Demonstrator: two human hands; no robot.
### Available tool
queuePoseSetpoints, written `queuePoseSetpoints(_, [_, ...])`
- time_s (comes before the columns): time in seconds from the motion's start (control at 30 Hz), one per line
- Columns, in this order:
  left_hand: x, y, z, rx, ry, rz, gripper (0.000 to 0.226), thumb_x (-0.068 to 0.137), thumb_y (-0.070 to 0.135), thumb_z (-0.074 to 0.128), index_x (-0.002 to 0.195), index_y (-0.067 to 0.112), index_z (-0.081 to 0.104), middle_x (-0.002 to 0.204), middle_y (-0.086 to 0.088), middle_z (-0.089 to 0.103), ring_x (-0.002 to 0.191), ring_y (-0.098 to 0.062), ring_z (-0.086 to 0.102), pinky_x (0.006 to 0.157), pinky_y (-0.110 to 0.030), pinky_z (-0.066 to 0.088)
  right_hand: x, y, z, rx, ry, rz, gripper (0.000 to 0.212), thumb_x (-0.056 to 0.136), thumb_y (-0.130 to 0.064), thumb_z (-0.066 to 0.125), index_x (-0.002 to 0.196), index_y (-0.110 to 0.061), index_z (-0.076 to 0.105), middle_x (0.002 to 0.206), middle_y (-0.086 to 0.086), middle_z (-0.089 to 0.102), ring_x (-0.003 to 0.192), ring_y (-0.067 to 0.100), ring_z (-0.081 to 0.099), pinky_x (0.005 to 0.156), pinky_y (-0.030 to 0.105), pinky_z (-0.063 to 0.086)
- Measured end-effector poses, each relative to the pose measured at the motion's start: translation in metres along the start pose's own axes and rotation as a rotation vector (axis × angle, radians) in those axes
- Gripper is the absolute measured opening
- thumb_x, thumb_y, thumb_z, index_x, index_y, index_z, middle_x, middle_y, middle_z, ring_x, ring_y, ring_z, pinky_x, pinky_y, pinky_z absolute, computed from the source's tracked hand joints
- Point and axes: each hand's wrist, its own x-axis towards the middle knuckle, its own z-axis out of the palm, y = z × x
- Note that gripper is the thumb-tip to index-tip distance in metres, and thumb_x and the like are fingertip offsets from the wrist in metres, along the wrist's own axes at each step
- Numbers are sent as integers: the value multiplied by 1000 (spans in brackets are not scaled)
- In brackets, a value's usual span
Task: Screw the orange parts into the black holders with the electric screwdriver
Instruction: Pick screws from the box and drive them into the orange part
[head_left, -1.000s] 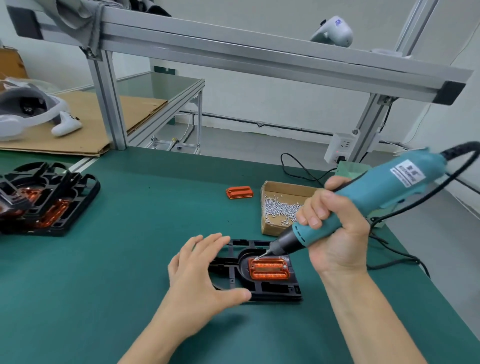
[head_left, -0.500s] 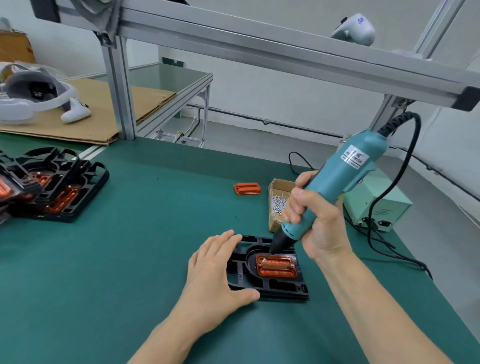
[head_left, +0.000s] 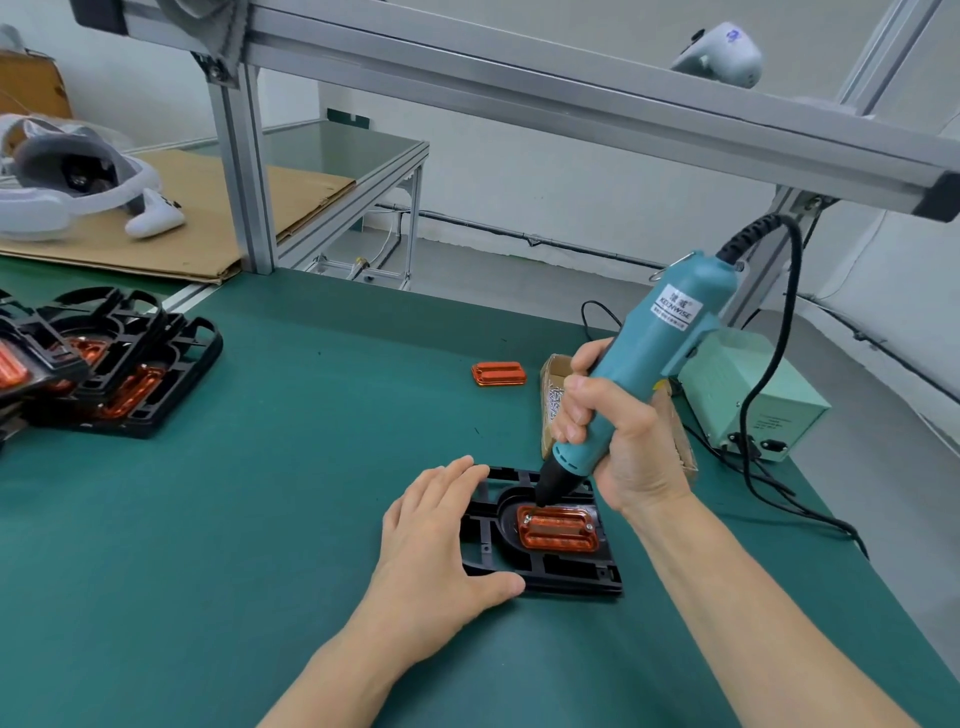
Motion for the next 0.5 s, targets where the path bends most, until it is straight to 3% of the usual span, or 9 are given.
queuePoseSetpoints(0.37, [0,-3,1,13,9,12,95,68,50,75,144,42,19,148,28,11,137,7,2,111,-18,1,8,3,9,-114,-261,19,17,74,1,56,76,-16,59,46,3,43,37,16,35,47,25,39])
queuePoseSetpoints(0.5, [2,-5,0,45,7,11,100,65,54,74,144,43,13,151,27,7,139,4,2,111,-20,0,6,5,7,-99,-250,11,16,75,0,57,78,-16,59,48,4,43,38,16,36,48,25,40])
